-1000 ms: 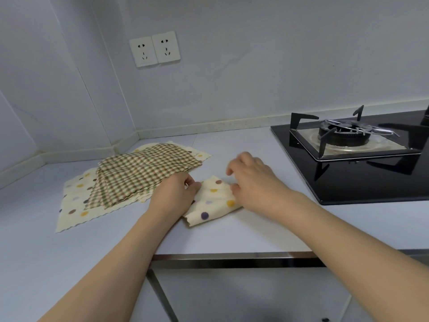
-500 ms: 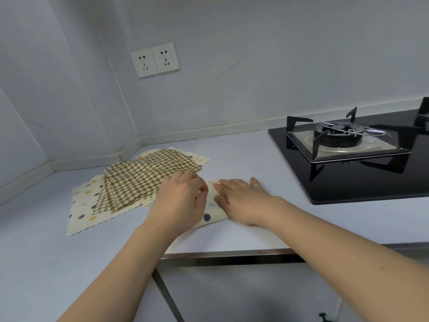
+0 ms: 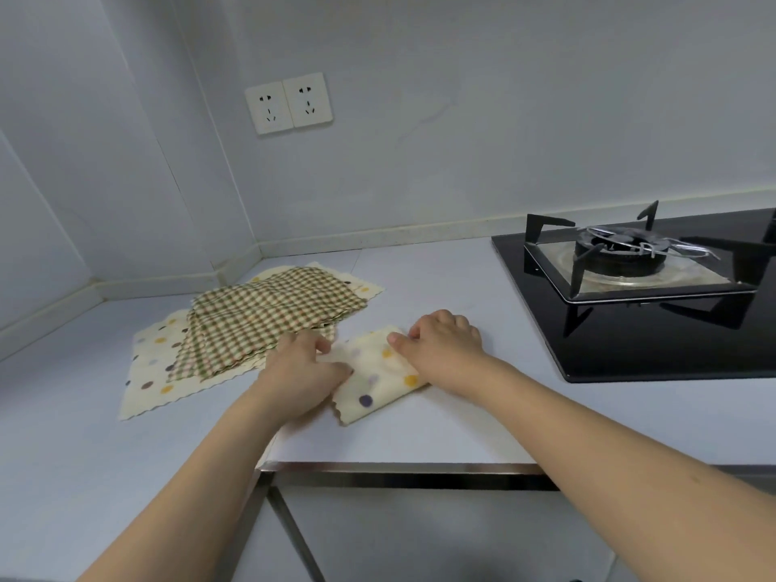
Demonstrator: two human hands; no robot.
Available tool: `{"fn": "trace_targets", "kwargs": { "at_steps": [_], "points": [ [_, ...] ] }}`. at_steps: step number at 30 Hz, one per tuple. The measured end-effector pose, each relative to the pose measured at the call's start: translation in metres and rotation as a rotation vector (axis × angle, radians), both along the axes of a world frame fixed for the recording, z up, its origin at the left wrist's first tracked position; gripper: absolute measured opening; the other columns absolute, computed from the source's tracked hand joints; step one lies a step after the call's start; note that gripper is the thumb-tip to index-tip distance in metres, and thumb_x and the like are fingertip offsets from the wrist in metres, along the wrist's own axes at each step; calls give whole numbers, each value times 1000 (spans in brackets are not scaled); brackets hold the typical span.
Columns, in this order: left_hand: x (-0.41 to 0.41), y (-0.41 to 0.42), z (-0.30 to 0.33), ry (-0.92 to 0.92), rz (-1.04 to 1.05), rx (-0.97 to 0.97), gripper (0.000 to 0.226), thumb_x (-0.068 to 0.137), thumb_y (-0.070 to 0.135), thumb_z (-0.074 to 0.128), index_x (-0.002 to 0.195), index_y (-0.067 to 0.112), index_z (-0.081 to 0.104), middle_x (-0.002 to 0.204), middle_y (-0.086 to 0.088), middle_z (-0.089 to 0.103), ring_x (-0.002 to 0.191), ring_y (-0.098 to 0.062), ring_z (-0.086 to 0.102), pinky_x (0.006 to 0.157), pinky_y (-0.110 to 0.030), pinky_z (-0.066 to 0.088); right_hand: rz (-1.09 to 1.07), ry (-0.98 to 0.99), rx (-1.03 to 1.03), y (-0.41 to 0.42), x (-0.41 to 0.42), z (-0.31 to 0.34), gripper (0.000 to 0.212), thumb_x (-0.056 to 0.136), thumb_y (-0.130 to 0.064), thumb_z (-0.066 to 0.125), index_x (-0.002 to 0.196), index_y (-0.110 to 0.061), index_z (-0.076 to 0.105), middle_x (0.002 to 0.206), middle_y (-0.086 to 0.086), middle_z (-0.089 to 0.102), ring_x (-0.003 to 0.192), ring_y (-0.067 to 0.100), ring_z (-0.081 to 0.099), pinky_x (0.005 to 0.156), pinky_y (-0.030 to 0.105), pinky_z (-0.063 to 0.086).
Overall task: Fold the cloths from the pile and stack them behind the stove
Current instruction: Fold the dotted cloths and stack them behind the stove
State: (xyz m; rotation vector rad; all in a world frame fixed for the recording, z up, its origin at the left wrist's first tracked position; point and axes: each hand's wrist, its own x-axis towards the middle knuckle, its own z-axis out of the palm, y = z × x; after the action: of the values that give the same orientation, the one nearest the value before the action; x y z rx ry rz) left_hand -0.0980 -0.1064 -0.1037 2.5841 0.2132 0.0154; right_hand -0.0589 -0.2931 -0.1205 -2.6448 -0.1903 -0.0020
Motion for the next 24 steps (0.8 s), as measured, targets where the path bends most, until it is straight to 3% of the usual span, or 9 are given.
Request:
{"fn": "trace_targets", "kwargs": {
  "at_steps": [2,4,6,8,10,13,15,19,24],
  "points": [
    [3,6,-5,-7,87,185,43,91,43,52,131,25,47,134,-6,40,124,-31,38,103,-42,35,10,4,-112,7,3,4,52,91,-54,44,128,-18,51,135,7,39,128,29,30,104,37,25],
    [7,9,-6,38,73,179,35,89,40,55,120,25,55,124,-6,50,115,-29,45,97,-40,40,22,75,-73,11,7,11,41,89,-46,53,121,-20,55,130,5,43,123,29,36,100,36,29],
    [10,7,0,58,58,-63,11,82,26,64,90,20,59,96,-4,58,88,-21,52,74,-32,44,33,198,160,10,12,18,30,88,-29,60,115,-16,56,117,3,54,110,24,50,91,30,40],
    [19,7,4,40,67,-242,11,79,14,64,78,16,53,78,-4,56,71,-18,48,61,-28,37,15,348,459,5,24,24,22,88,-13,63,109,-12,57,102,1,61,90,19,59,78,28,47],
    [33,10,8,-1,96,-446,7,82,9,62,85,11,57,78,-7,58,70,-19,50,61,-29,38,-30,481,699,2,42,30,22,86,-7,66,108,-8,62,101,6,69,88,23,67,79,34,55],
    [58,8,17,15,139,-1005,18,91,5,56,106,-2,60,89,-12,70,76,-22,65,70,-33,50,-124,594,912,-6,67,48,21,87,-3,65,108,-4,65,100,13,72,92,30,70,79,44,57],
    [73,-4,30,90,191,-1254,26,96,10,51,117,-1,60,105,-12,72,95,-26,70,79,-36,52,-162,616,970,-16,75,71,16,89,-3,62,106,-4,65,100,13,71,91,30,69,81,44,55],
    [90,-47,90,115,236,-1274,32,101,23,46,126,6,57,116,-9,70,105,-26,67,83,-38,54,-243,626,1057,-44,73,143,5,95,-11,58,96,-9,62,97,11,70,82,27,66,80,42,54],
    [83,-125,186,179,271,-1131,31,99,43,43,110,19,60,106,-4,69,98,-28,65,88,-47,54,-400,455,927,-92,54,237,19,99,-27,46,95,-13,58,91,5,63,73,21,55,69,30,46]
  ]
}}
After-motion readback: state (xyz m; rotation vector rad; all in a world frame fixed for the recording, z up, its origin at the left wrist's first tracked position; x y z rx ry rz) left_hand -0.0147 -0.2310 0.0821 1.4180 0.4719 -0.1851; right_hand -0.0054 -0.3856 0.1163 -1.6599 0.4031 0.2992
